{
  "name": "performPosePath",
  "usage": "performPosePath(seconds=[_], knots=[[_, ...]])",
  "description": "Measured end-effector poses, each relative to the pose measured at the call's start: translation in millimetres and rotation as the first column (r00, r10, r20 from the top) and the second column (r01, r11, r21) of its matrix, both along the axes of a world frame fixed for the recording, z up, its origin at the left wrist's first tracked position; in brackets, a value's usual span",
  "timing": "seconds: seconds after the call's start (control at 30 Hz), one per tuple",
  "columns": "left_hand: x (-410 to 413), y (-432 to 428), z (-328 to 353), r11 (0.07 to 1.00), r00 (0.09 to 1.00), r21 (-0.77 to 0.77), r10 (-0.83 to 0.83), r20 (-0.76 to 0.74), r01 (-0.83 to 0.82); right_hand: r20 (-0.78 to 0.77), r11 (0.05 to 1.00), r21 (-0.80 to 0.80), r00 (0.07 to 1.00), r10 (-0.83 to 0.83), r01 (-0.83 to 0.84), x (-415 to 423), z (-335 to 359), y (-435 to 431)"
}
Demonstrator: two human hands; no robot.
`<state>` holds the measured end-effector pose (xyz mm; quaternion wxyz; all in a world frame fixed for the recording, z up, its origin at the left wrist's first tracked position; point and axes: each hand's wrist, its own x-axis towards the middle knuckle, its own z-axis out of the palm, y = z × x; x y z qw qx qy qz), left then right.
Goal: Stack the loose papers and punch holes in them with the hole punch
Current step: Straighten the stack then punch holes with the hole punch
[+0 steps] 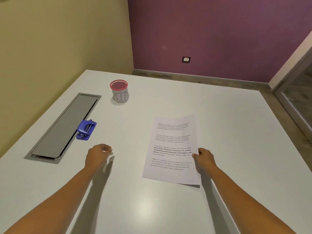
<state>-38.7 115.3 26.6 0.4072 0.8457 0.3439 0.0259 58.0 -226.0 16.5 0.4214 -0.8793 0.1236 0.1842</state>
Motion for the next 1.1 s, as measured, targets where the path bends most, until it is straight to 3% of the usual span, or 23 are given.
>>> performPosePath(seconds=[0.2, 0.4, 0.53, 0.73, 1.0, 1.1], knots=[[22.4, 49.3, -6.2, 0.993, 0.997, 0.121, 0.017, -0.071, -0.008, 0.063, 0.992, -0.096, 0.995, -0.076, 0.082, 5.7, -10.9, 20.7], [48.6, 83.5, -2.7, 0.946, 0.998, 0.32, 0.059, -0.012, -0.052, 0.087, 0.978, -0.155, 0.988, -0.131, 0.143, 5.6, -21.4, 31.8], [62.8, 99.9, -1.8, 0.916, 0.993, 0.395, 0.102, -0.055, -0.073, 0.084, 0.971, -0.183, 0.987, -0.137, 0.151, 7.2, -24.0, 33.6], [77.8, 121.8, -6.1, 0.97, 0.984, 0.198, 0.159, -0.076, -0.142, 0.08, 0.965, -0.214, 0.987, -0.141, 0.155, 9.7, -20.2, 38.5], [87.3, 148.1, -12.8, 0.931, 0.93, -0.087, 0.341, -0.133, -0.354, 0.092, 0.963, -0.15, 0.973, -0.21, 0.222, 6.5, -15.8, 43.7], [87.6, 143.0, -14.3, 0.94, 0.939, -0.109, 0.305, -0.159, -0.324, 0.092, 0.965, -0.125, 0.971, -0.221, 0.231, 4.5, -13.2, 45.3]])
